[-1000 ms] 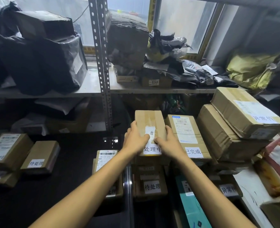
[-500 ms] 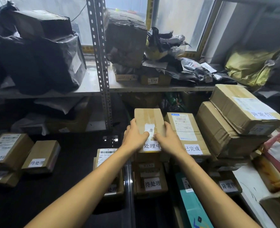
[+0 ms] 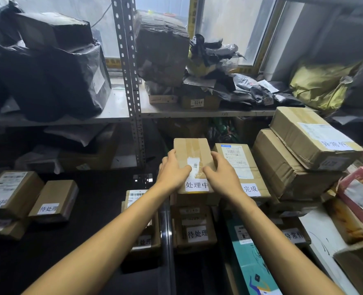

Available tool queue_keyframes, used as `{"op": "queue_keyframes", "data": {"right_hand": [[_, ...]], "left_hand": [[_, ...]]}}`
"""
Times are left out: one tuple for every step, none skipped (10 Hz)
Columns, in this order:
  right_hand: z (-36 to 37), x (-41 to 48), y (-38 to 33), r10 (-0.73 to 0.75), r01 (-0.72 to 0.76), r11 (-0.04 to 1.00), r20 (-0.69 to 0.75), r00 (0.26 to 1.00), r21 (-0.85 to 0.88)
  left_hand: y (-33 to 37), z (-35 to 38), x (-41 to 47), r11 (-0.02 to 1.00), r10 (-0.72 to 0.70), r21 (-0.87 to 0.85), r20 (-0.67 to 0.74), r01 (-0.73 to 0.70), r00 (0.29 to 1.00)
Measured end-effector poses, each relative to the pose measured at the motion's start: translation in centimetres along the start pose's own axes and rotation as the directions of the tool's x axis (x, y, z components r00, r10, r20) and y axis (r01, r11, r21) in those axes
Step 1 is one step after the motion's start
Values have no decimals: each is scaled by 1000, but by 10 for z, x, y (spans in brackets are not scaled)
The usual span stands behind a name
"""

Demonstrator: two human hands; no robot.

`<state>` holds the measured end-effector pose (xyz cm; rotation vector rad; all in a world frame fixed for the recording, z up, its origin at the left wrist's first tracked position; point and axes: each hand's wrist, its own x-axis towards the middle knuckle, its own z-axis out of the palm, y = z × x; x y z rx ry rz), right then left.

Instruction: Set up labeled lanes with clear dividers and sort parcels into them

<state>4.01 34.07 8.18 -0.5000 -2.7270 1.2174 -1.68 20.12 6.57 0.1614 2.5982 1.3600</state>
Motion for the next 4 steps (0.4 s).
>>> {"op": "queue_keyframes", "data": {"right_hand": [[0, -3, -6, -74, 73, 997, -60, 995, -23], [2, -4, -13, -173, 170, 985, -97, 980, -42], [9, -8, -22, -278, 276, 960, -107, 955, -37], [20, -10, -31, -297, 300, 954, -99, 950, 9]], "left_hand": [[-1, -2, -1, 1000, 20, -11, 4, -20, 1000], [-2, -9, -3, 999, 42, -33, -4, -42, 999], [-7, -19, -5, 995, 88, -41, -25, -89, 996], [-17, -33, -7, 993, 56, -98, -41, -60, 998]]}}
